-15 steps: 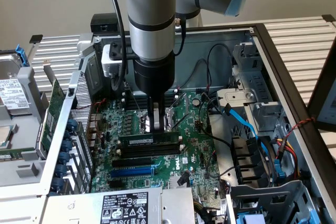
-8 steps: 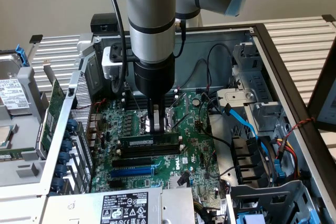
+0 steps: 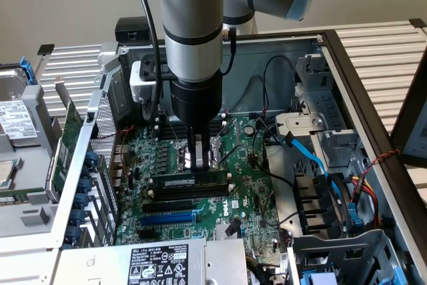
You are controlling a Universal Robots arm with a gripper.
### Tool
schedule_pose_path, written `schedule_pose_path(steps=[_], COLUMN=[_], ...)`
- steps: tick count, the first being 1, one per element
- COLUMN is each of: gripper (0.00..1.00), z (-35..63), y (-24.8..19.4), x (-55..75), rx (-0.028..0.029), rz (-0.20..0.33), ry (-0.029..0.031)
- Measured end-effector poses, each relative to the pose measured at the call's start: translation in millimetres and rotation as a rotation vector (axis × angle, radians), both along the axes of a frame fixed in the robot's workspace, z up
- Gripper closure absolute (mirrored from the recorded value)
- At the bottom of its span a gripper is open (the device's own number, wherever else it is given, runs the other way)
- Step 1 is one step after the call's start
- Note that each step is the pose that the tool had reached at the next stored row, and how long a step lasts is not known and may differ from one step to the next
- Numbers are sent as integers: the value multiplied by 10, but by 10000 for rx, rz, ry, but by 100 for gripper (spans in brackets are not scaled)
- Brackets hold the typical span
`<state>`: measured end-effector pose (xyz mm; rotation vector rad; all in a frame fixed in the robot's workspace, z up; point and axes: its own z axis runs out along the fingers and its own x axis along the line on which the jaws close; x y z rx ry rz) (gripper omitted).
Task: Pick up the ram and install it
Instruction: 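Insert the ram into the slot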
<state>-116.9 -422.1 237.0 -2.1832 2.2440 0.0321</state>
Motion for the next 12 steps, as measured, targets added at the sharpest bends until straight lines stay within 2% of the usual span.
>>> schedule_pose_path(steps=[12], gripper=[88], z=[-25], y=[1], x=[9], rx=[-2], rz=[-1], ry=[1])
